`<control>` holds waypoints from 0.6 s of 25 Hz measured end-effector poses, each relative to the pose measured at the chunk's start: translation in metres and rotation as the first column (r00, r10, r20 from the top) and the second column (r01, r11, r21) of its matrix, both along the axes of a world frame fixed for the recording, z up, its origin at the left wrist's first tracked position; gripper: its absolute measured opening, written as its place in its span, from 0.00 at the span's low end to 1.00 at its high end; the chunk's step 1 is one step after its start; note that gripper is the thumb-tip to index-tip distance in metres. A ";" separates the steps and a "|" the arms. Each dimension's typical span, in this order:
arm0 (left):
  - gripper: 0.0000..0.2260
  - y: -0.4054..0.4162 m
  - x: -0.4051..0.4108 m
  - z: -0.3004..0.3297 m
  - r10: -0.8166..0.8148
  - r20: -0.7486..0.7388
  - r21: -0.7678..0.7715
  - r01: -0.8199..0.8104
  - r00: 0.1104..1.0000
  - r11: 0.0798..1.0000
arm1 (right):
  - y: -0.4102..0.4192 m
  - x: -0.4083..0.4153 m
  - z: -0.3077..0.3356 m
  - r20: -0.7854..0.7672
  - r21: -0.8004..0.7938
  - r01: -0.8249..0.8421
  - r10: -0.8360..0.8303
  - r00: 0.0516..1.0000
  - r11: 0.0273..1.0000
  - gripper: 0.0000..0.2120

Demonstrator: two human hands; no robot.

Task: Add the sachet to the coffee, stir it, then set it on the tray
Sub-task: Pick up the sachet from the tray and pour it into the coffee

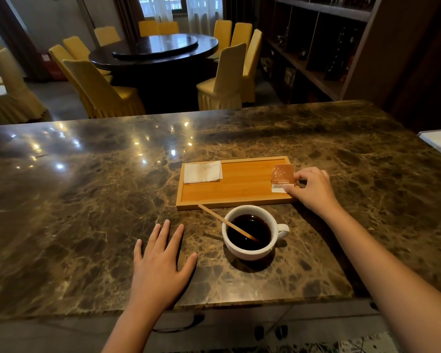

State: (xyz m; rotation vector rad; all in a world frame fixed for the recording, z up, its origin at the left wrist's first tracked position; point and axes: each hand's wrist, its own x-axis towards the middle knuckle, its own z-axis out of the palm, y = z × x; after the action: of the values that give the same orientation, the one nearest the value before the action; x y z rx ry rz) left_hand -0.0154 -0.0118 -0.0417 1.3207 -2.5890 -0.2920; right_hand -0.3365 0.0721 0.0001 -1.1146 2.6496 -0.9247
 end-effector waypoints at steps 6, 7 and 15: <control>0.34 -0.001 0.001 -0.001 -0.005 -0.001 -0.007 0.005 1.000 1.000 | 0.014 0.005 0.013 0.326 -0.318 0.069 0.041 0.944 0.946 0.06; 0.34 -0.001 0.001 -0.001 -0.005 -0.005 -0.007 0.005 1.000 1.000 | 0.017 0.007 0.016 0.404 -0.370 0.105 0.058 0.913 0.923 0.05; 0.35 -0.001 0.001 0.000 -0.011 -0.006 -0.008 0.011 1.000 1.000 | 0.041 0.030 0.033 0.576 -0.555 0.105 0.290 0.764 0.826 0.04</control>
State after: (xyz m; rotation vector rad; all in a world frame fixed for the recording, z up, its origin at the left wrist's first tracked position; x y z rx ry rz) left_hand -0.0148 -0.0123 -0.0415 1.3015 -2.5912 -0.2871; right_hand -0.3068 0.1133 0.0329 -0.7810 1.7693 -1.7589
